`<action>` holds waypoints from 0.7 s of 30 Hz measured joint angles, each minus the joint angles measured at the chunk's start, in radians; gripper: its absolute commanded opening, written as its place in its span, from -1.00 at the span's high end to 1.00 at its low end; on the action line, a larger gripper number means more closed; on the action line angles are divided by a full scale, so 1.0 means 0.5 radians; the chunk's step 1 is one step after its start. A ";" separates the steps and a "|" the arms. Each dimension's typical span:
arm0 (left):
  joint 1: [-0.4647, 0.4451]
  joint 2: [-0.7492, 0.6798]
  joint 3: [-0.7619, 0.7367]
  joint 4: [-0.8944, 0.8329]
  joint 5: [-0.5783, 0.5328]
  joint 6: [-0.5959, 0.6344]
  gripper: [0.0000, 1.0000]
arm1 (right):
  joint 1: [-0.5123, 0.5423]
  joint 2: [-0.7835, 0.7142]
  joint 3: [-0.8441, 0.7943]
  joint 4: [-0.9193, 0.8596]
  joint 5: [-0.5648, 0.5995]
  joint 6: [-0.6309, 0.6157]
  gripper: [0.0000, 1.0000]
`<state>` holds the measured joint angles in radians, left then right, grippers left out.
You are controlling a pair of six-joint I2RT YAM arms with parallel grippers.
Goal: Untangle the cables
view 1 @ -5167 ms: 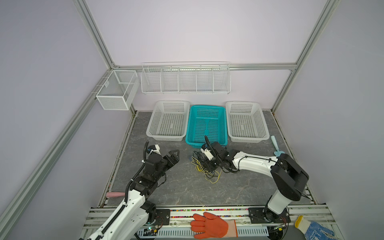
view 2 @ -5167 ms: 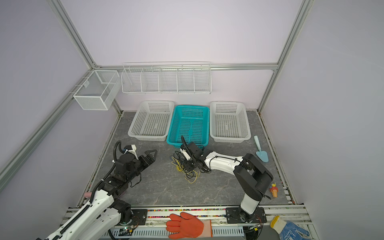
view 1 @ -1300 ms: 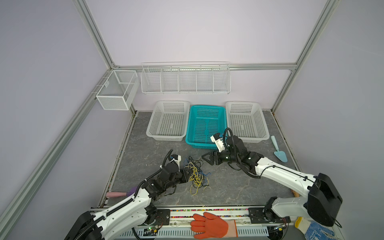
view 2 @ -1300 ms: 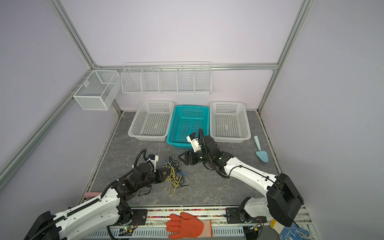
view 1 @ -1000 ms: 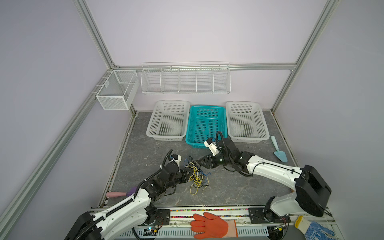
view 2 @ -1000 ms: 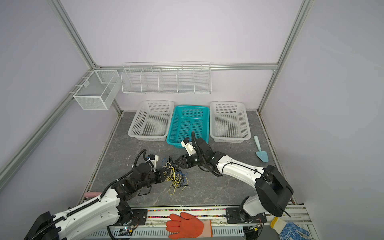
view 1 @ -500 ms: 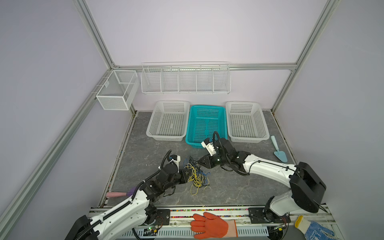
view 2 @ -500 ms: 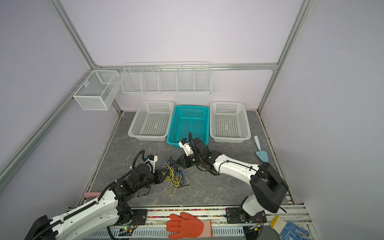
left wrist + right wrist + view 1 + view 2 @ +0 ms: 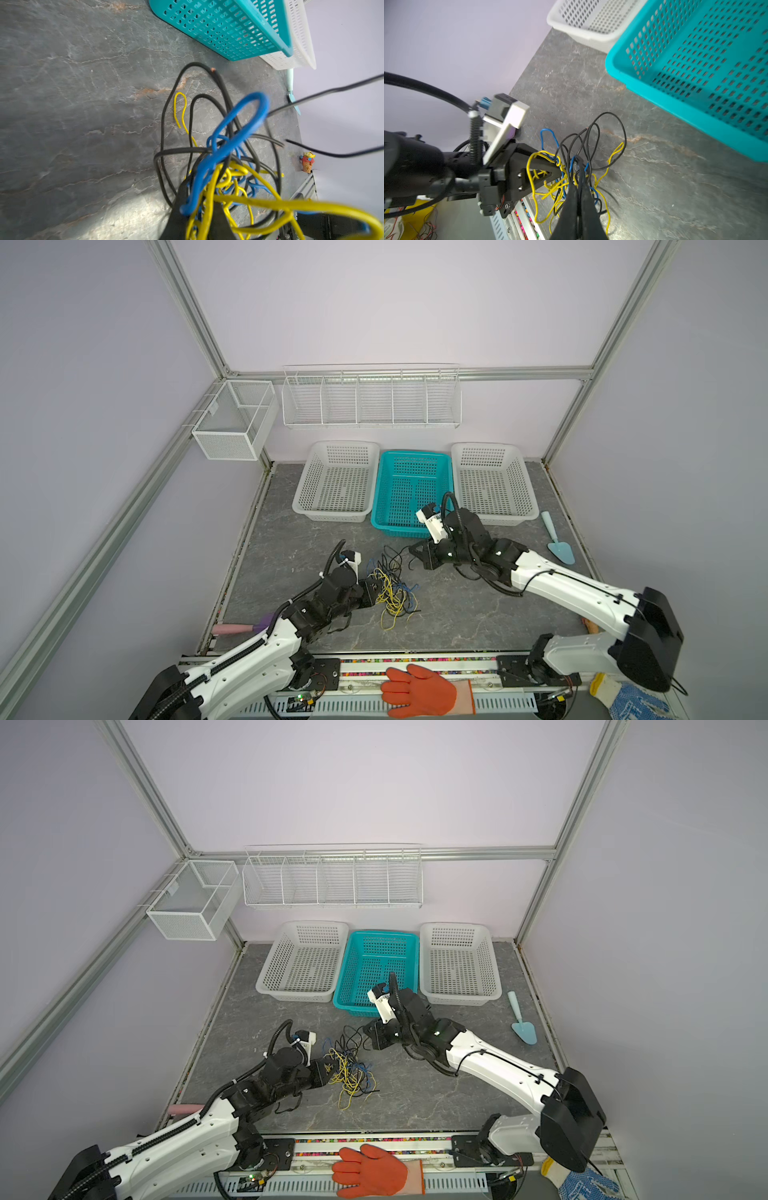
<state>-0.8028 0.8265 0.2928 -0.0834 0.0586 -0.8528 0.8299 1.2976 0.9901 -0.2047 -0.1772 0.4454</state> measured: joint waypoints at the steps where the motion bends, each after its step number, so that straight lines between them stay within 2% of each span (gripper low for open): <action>1: 0.000 0.018 -0.001 0.013 -0.002 0.001 1.00 | -0.003 -0.043 0.023 -0.032 0.020 -0.016 0.87; 14: 0.000 0.105 -0.010 0.069 -0.005 0.002 1.00 | -0.014 -0.444 0.293 -0.391 0.299 -0.208 0.87; 21: -0.001 0.185 -0.011 0.129 -0.014 0.002 1.00 | -0.035 -0.610 0.605 -0.633 0.529 -0.340 0.87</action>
<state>-0.8032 0.9188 0.2874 -0.0189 0.0517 -0.8516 0.8124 0.9924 1.2926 -0.5213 0.0872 0.2752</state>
